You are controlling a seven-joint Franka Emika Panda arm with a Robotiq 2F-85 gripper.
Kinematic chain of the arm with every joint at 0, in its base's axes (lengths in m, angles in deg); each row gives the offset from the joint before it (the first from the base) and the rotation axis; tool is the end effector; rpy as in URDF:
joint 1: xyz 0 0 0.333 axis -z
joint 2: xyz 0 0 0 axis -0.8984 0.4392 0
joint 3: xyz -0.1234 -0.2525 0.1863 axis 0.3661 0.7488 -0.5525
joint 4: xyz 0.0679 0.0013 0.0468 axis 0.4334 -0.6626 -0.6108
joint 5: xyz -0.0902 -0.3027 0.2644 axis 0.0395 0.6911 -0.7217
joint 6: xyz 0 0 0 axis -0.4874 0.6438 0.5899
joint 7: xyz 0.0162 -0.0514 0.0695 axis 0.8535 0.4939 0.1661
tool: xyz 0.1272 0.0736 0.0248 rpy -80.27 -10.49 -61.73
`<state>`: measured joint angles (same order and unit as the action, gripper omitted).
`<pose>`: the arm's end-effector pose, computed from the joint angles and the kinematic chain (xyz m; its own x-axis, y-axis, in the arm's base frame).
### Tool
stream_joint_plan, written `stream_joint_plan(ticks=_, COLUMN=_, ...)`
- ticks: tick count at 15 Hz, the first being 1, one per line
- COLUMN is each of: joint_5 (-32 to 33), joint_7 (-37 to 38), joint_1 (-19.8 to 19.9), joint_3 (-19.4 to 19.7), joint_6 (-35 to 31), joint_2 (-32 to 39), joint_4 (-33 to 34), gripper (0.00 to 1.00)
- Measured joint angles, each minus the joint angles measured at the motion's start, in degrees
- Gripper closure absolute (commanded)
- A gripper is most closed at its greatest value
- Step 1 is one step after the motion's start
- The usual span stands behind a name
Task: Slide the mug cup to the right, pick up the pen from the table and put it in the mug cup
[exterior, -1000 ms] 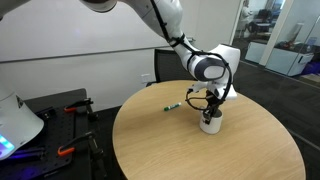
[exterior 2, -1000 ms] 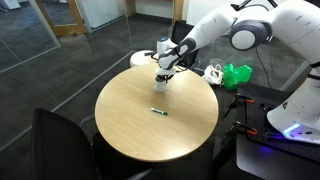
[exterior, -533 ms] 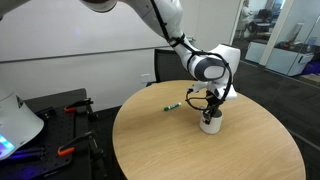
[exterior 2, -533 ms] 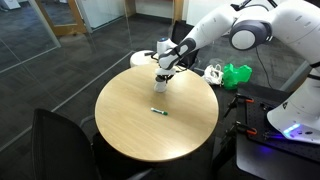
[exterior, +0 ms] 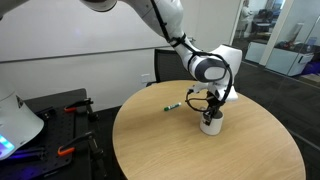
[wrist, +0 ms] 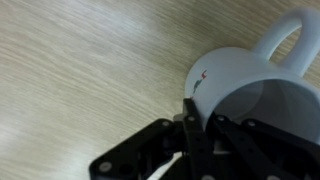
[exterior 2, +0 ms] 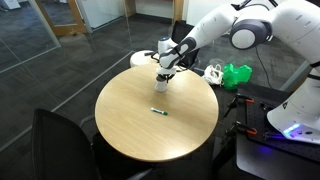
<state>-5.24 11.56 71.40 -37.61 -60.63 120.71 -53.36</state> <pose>0.7240 -0.1925 0.0077 0.3026 -0.9530 0.0161 -0.9517 -0.3012 0.0601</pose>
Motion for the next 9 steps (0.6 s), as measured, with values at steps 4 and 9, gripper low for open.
stream_joint_plan(ticks=4, joint_5=-1.00, joint_7=0.00, joint_1=0.84, joint_3=0.03, joint_6=0.00, joint_2=-0.84, joint_4=-1.54, gripper=0.98)
stream_joint_plan(ticks=9, joint_5=-1.48, joint_7=0.00, joint_1=1.51, joint_3=0.37, joint_6=-0.96, joint_2=-3.20, joint_4=-6.04, gripper=0.98)
